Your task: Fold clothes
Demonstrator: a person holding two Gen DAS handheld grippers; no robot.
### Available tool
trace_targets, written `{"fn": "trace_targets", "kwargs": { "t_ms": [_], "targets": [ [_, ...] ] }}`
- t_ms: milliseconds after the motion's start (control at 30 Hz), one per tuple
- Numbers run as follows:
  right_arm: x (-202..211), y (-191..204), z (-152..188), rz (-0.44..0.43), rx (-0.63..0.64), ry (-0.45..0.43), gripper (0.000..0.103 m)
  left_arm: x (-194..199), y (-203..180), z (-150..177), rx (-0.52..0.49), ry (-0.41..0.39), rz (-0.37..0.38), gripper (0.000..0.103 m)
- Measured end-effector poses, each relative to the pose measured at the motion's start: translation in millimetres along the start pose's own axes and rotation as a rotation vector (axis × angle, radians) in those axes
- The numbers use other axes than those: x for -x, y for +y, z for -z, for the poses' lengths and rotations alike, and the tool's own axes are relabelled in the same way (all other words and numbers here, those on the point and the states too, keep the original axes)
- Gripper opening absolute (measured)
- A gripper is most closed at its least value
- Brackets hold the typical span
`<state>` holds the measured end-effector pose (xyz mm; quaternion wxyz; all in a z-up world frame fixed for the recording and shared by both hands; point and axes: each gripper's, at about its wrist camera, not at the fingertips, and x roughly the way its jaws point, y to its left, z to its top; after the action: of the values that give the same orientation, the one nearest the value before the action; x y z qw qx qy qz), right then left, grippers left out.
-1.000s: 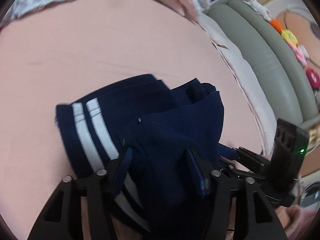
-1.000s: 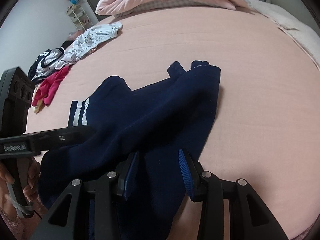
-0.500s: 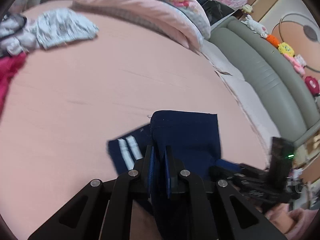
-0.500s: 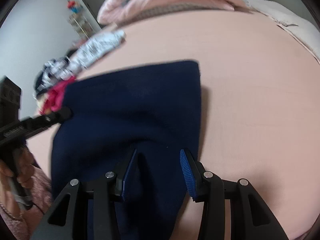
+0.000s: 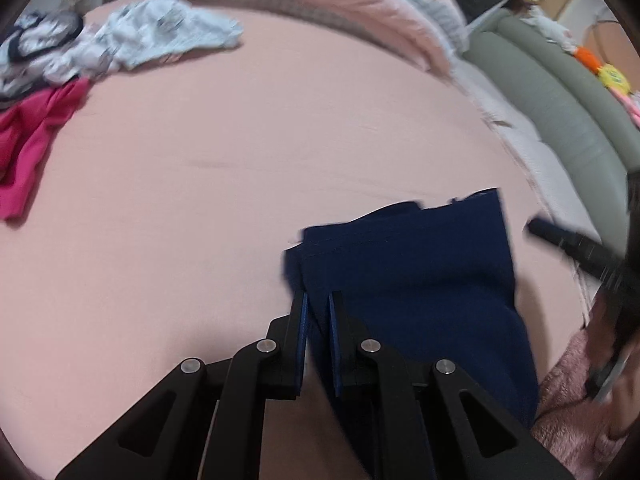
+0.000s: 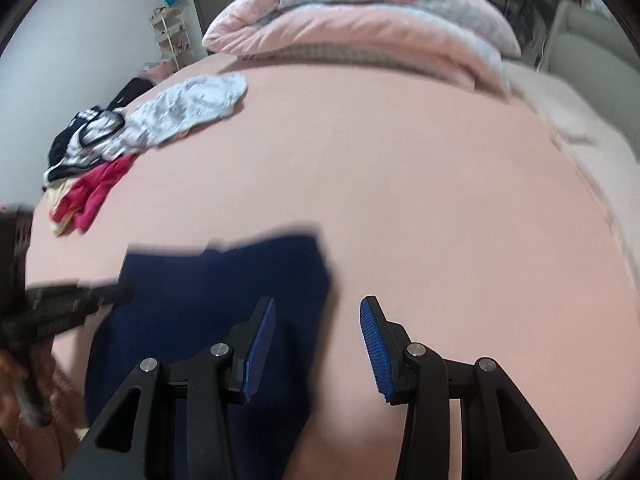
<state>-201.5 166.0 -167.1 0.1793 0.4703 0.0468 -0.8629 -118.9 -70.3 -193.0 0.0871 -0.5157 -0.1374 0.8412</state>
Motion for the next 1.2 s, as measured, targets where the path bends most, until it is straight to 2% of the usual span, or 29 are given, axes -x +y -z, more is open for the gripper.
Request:
{"fn": "trace_targets", "kwargs": {
  "t_ms": [33,167,300,367,400,433,500,533,567,633,700,767,800,833,867,933,967,1033,1100,1200],
  "targets": [
    [-5,0,-7,-0.022,-0.006,0.001,0.044,-5,-1,0,0.005,0.013,-0.01,0.012],
    [-35,3,-12,0.027,0.05,0.009,0.044,-3,-5,-1,-0.022,-0.006,-0.01,0.013],
    [-50,-10,1,-0.094,-0.022,0.053,0.044,8,1,-1,0.007,-0.043,0.02,0.012],
    [-53,-10,4,-0.147,-0.036,0.085,0.049,7,3,-4,0.021,-0.038,0.045,0.013],
    [-59,-6,7,-0.122,0.009,0.104,0.054,4,6,-5,0.029,-0.031,0.052,0.013],
    [-64,-1,11,-0.089,0.06,0.122,0.054,0,9,-6,0.039,-0.023,0.061,0.013],
    [-79,-2,17,-0.093,0.046,0.146,0.05,-8,12,-6,0.06,-0.013,0.069,0.013],
    [-81,-1,18,-0.111,0.034,0.136,0.032,-12,10,-7,0.064,-0.012,0.058,0.011],
    [-82,-1,17,-0.129,0.025,0.124,0.028,-15,5,-9,0.058,-0.018,0.031,0.009],
    [-75,5,16,-0.106,0.043,0.081,0.022,-9,5,-11,0.044,-0.046,-0.009,0.008],
    [-65,7,11,-0.082,0.052,0.023,0.022,-1,9,-13,0.045,-0.07,-0.06,0.007],
    [-65,2,7,-0.059,0.027,-0.002,0.022,-1,16,-13,0.029,-0.057,-0.153,0.007],
    [-71,-6,7,-0.06,-0.005,0.019,0.023,-6,20,-12,0.035,-0.042,-0.177,0.007],
    [-77,-15,7,-0.063,-0.04,0.044,0.029,-8,25,-11,0.05,-0.035,-0.187,0.007],
    [-84,-23,7,-0.066,-0.074,0.069,0.033,-5,32,-10,0.09,-0.052,-0.148,0.007],
    [-75,-31,6,-0.094,-0.113,0.05,0.035,7,33,-13,0.114,-0.108,-0.068,0.007],
    [-69,-34,5,-0.109,-0.131,0.038,0.035,15,28,-16,0.09,-0.149,-0.01,0.008],
    [-48,-28,2,-0.135,-0.094,-0.027,0.042,19,16,-18,0.038,-0.164,0.047,0.009],
    [-38,-22,3,-0.135,-0.061,-0.053,0.048,8,6,-23,0.012,-0.14,0.054,0.01],
    [-39,-19,3,-0.111,-0.061,-0.037,0.048,-12,10,-23,0.025,-0.071,0.031,0.011]
  ]
}}
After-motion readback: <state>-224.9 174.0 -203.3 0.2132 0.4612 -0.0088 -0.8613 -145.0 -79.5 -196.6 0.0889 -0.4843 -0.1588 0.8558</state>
